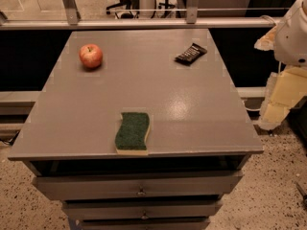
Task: Pick rxbar chocolate
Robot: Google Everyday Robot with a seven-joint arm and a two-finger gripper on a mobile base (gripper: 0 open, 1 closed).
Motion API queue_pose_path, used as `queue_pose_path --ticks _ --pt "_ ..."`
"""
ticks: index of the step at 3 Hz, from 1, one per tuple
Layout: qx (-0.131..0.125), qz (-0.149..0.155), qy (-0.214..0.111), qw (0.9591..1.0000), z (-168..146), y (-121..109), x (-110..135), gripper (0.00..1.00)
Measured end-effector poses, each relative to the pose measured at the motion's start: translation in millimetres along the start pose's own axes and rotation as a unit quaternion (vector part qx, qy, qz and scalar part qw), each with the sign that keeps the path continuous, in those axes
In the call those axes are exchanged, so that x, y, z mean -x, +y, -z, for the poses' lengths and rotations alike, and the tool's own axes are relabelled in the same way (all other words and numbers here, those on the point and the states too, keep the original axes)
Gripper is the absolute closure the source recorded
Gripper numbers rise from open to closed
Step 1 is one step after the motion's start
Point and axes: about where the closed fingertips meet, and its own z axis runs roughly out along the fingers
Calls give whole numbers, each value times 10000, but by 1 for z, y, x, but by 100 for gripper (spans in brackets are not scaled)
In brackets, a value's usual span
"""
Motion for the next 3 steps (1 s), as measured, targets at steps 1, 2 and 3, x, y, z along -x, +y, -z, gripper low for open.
queue_pose_path --ticks 1,2,3 --pt "-1 0 0 10000 0 0 0 0" --pt "-108 -6 -134 9999 -11 -24 5 0" --pt "-287 -41 -349 9990 -32 -71 16 0"
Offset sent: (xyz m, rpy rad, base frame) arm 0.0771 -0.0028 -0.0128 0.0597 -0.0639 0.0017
